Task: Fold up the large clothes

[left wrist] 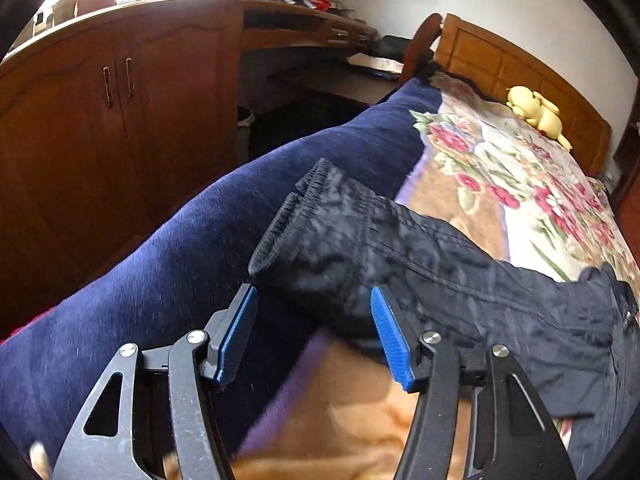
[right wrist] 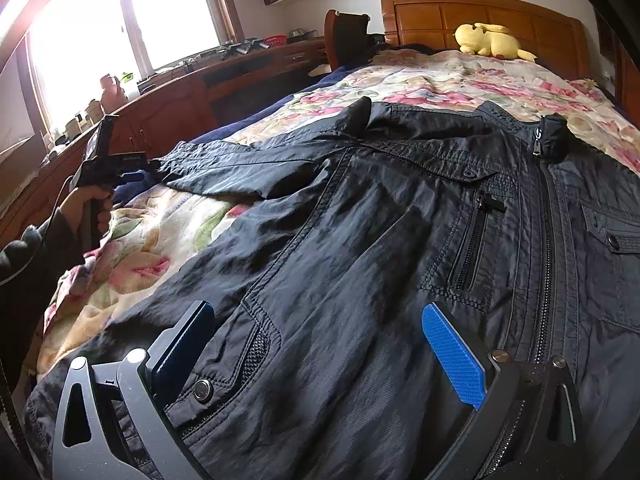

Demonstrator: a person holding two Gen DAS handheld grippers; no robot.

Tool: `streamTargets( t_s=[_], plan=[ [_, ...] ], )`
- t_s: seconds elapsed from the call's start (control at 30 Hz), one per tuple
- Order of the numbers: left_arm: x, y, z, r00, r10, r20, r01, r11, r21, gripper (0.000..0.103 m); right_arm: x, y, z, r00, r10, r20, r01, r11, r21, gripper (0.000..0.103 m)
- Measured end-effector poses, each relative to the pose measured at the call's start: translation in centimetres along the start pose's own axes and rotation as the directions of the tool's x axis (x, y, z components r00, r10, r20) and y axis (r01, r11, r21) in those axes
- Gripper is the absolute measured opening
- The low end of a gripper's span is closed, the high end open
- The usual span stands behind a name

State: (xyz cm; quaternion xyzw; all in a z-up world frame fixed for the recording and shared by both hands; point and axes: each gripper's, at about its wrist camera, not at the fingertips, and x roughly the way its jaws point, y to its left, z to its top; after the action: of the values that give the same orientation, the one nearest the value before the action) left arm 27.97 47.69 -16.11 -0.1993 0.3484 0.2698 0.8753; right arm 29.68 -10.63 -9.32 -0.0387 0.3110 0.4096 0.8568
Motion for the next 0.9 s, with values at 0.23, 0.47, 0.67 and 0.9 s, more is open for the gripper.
streamTargets(
  t_s=[0.23, 0.47, 0.67, 0.9],
  plan=[
    [1.7, -0.2, 0.6, 1.0, 0.009, -0.023, -0.01, 0.999, -0.033, 0.06, 0.1, 0.1, 0.0, 1.0, 0.002, 0.002, -0.002, 1.0, -0.001, 0.103],
    [2.3, -1.3, 1.0, 0.999, -0.01, -0.032, 0.01, 1.0, -0.005, 0.015, 0.1, 0.1, 0.0, 1.0, 0.006, 0.008, -0.006, 1.0, -0.002, 0.103],
    [-0.9, -4.7, 1.2, 0.998, -0.05, 0.027, 0.047, 0.995, 0.089, 0.006, 0.1, 0.1, 0.0, 1.0, 0.005, 0.015, -0.005, 1.0, -0.006, 0.103],
    [-8.6, -13.0, 0.4, 0.975, -0.21, 0.075, 0.185, 0.949, 0.256, 0.006, -0.5, 0.3, -0.1, 0.999, -0.024, 0.044, 0.024, 1.0, -0.016, 0.103]
  ],
)
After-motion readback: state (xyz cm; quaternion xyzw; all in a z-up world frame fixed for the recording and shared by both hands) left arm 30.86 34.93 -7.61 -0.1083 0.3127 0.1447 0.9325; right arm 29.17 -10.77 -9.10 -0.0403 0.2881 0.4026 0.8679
